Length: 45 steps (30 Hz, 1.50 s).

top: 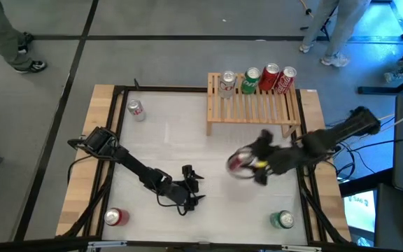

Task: Place canned beverage on shelf
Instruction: Put the red white soda can on the shelf aligned with the other red white soda can

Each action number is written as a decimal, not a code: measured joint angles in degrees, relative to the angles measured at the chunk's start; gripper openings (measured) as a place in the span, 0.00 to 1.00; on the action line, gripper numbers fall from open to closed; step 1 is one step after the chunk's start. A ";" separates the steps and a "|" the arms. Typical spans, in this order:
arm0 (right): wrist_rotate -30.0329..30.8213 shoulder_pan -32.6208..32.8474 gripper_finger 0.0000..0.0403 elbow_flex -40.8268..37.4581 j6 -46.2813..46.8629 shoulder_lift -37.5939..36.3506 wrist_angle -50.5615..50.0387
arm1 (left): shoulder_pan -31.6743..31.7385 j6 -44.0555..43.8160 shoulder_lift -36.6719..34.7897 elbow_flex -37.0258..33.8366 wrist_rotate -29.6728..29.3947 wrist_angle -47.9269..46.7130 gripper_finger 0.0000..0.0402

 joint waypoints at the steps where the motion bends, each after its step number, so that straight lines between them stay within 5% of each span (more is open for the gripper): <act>1: 1.06 0.00 0.70 0.02 0.98 -1.77 -2.03 | 0.00 -0.01 0.00 0.00 -0.01 0.00 0.84; 13: 15.57 -0.07 0.70 0.02 13.56 -15.98 -23.52 | 0.00 0.00 0.00 0.00 -0.01 0.02 0.84; 21: 16.78 -6.37 0.70 0.03 17.70 -16.95 -33.66 | 0.00 0.02 0.00 0.00 -0.03 0.04 0.84; 45: 1.45 -45.76 0.70 0.06 -9.10 -20.61 -28.75 | 0.11 1.33 0.00 0.00 -0.09 0.09 0.84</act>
